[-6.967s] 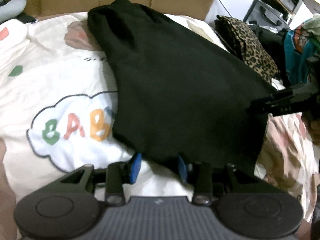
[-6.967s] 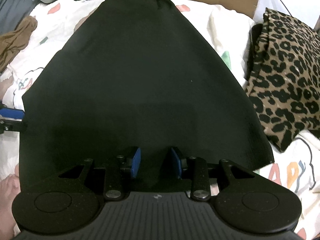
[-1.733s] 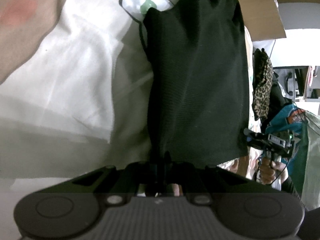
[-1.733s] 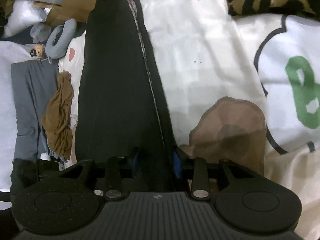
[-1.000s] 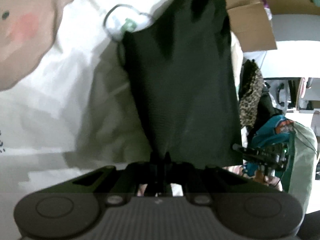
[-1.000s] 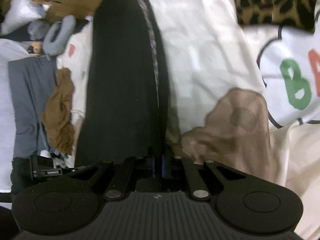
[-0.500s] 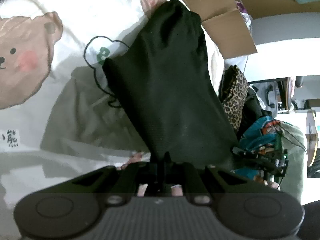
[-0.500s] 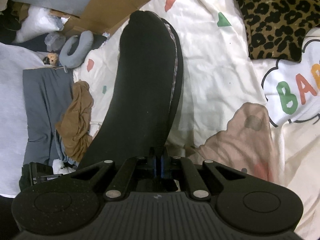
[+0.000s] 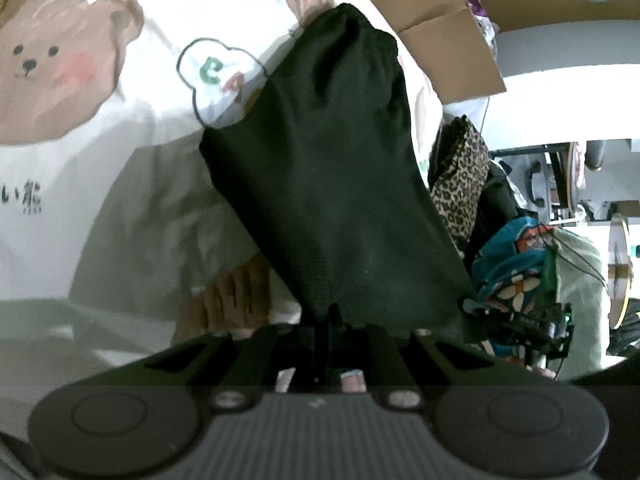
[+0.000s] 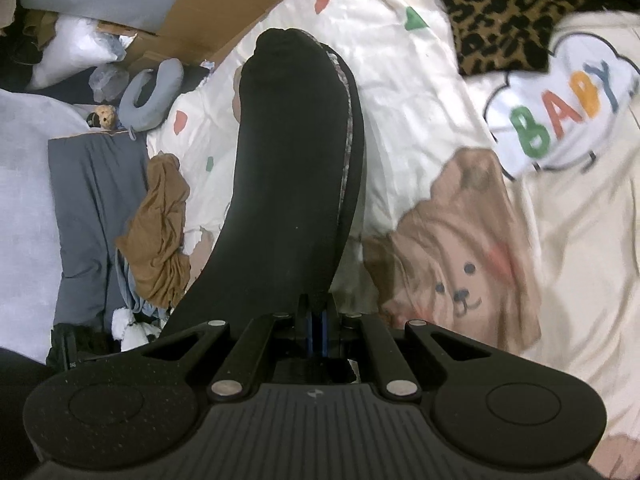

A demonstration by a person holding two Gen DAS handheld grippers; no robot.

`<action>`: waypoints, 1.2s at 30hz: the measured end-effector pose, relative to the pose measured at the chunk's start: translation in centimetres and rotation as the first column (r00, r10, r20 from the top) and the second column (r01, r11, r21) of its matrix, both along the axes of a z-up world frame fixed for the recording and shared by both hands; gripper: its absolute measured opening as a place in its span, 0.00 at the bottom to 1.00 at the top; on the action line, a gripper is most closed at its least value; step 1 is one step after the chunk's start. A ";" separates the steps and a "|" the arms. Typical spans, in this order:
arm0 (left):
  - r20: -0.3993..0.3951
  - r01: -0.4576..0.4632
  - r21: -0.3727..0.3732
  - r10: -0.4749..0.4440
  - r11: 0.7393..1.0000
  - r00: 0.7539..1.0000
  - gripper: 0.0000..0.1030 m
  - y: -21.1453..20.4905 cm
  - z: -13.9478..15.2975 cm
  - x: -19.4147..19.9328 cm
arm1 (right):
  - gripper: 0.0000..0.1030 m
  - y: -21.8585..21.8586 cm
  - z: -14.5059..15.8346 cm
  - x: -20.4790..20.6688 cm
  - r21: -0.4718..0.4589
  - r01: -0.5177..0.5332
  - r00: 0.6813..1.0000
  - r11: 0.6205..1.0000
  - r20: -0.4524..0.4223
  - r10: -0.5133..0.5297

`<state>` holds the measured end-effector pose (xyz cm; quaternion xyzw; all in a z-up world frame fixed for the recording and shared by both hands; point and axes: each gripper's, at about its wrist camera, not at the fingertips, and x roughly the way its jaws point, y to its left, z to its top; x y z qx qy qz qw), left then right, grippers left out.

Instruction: Fold clothes

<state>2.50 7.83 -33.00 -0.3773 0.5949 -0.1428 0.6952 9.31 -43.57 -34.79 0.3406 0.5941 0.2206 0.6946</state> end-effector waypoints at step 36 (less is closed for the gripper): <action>0.106 -0.015 -0.013 0.016 1.000 0.994 0.05 1.7 0.4 5.8 | 0.02 1.0 -0.4 4.8 0.048 0.034 0.997 0.998 0.067 -0.037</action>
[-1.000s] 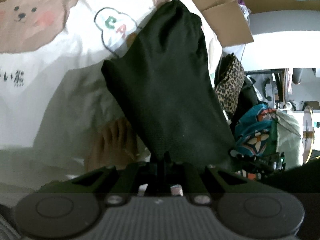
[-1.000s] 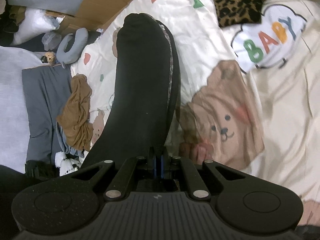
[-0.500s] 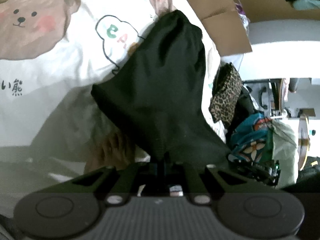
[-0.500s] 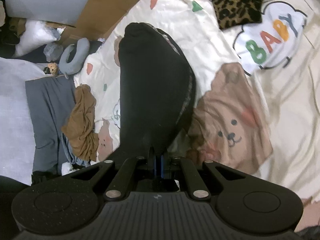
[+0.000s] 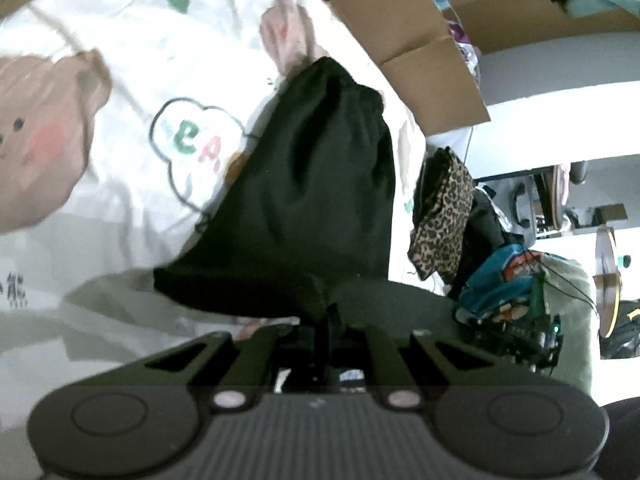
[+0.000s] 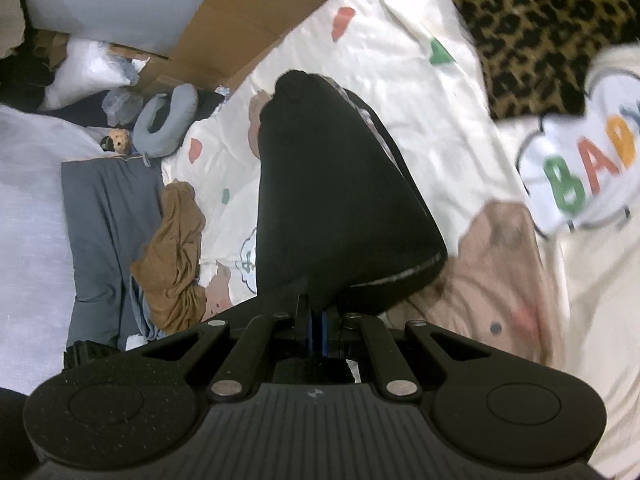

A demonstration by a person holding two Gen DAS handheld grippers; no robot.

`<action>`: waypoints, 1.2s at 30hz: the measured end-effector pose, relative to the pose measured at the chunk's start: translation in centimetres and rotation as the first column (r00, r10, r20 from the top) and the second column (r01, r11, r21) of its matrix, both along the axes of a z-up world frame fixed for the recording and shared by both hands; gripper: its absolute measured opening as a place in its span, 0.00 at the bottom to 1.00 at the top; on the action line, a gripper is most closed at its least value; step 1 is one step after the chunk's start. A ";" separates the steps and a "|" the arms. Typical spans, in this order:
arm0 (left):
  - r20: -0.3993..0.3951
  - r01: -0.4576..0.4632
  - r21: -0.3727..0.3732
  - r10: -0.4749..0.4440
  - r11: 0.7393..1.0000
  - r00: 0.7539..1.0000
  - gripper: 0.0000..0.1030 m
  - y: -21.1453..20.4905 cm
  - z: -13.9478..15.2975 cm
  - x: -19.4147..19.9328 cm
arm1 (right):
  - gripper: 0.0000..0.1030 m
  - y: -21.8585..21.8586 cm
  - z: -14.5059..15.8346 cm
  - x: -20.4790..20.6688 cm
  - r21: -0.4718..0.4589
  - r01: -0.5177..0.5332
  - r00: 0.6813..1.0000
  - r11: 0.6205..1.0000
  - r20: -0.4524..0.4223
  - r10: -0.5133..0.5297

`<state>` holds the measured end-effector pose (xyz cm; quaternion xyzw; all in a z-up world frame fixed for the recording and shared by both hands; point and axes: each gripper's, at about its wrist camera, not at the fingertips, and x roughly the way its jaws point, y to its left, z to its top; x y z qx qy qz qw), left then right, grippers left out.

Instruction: Fold clothes

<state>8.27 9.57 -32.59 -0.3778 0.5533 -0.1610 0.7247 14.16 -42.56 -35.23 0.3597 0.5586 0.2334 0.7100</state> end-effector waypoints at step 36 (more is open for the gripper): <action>0.131 0.000 0.075 -0.010 0.997 0.991 0.05 1.5 -6.2 16.2 | 0.03 3.7 -5.2 15.7 -0.097 0.010 0.995 0.995 0.102 0.000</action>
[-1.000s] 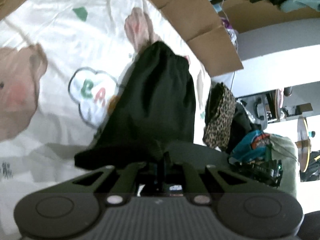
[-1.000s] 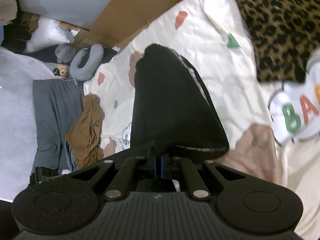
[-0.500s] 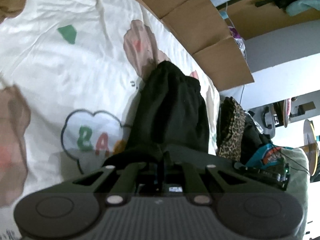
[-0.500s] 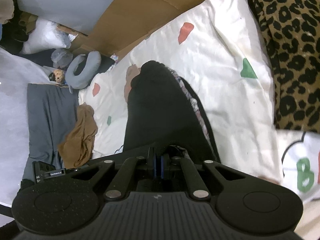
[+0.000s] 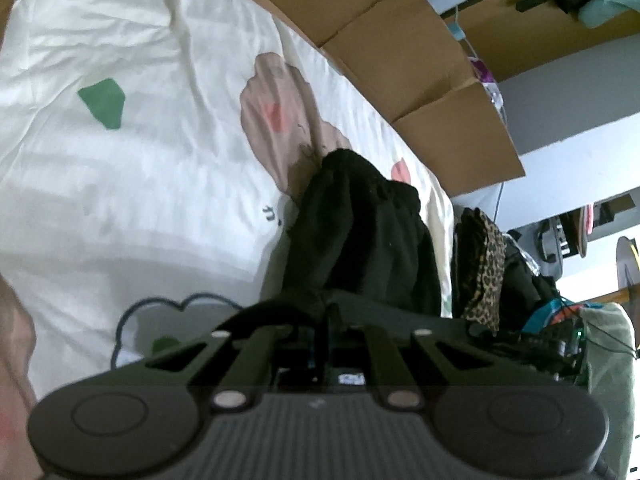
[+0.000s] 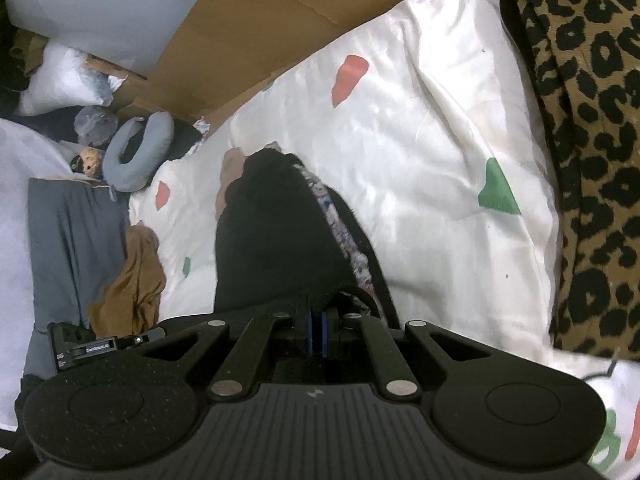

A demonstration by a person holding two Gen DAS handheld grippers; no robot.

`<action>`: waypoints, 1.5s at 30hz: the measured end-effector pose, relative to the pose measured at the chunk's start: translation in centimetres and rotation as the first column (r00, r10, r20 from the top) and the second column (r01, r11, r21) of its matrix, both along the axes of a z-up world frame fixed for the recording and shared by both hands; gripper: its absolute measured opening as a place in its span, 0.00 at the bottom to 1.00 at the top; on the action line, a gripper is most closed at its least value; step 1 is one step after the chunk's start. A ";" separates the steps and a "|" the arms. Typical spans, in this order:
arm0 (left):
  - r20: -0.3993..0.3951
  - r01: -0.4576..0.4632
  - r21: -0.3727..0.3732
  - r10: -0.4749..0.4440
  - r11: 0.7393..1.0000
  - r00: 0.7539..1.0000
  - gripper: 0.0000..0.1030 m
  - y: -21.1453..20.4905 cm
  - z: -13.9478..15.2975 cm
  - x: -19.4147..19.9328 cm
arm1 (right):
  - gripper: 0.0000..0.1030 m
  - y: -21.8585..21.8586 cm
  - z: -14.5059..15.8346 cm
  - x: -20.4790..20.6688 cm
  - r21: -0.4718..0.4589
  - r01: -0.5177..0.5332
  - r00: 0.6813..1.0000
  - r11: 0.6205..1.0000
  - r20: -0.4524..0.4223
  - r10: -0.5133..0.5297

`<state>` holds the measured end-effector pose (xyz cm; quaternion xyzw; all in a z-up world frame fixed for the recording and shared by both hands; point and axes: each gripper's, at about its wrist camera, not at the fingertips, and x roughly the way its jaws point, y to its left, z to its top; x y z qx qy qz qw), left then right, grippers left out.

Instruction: Fold clothes

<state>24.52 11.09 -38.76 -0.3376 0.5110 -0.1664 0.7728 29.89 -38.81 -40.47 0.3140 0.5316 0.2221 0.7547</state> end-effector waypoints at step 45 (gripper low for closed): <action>0.025 0.029 0.403 -0.043 0.915 0.999 0.55 -8.7 -0.2 -5.5 | 0.54 4.9 2.0 -7.2 -0.437 -0.018 0.969 0.899 0.213 0.123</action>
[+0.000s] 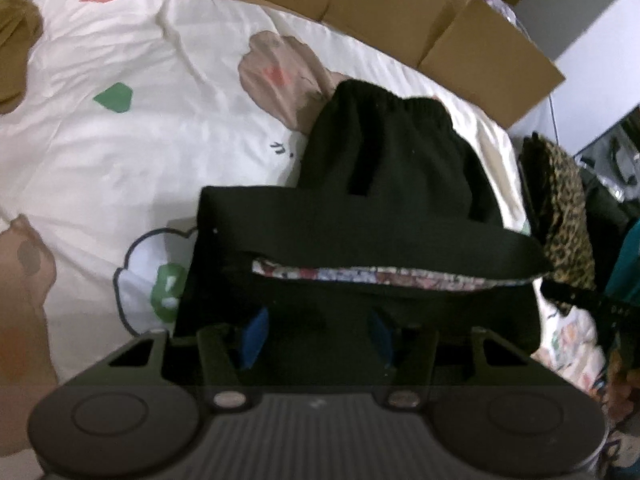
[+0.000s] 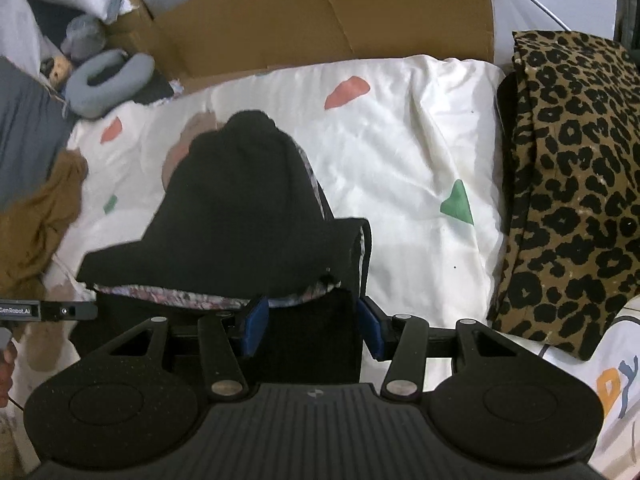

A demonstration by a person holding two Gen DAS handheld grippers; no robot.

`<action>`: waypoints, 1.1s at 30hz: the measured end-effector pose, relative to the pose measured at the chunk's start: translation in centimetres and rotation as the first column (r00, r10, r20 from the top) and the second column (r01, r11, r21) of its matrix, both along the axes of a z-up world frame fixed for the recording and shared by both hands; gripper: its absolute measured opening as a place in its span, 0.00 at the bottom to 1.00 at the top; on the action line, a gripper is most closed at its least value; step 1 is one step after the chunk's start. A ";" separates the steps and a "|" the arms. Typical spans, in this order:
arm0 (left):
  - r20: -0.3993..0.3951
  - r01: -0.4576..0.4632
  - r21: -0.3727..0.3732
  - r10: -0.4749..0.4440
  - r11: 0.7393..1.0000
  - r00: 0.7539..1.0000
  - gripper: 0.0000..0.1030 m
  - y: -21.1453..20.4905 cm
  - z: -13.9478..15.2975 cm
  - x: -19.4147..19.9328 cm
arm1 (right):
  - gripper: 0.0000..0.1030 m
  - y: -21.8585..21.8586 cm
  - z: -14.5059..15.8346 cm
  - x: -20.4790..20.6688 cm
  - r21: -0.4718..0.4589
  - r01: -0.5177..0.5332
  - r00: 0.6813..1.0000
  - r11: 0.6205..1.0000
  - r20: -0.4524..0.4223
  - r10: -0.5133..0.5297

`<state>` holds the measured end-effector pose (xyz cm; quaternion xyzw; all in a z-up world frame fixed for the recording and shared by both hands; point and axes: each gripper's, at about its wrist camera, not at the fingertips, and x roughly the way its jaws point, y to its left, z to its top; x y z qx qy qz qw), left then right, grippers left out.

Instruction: Fold clothes

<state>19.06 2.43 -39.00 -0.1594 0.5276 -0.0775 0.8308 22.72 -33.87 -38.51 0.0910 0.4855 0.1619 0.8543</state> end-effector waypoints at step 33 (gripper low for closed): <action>0.143 0.069 0.210 -0.100 0.975 0.985 0.58 -3.1 -2.7 4.4 | 0.53 6.6 -3.1 4.0 -0.269 -0.120 0.983 0.956 0.106 0.153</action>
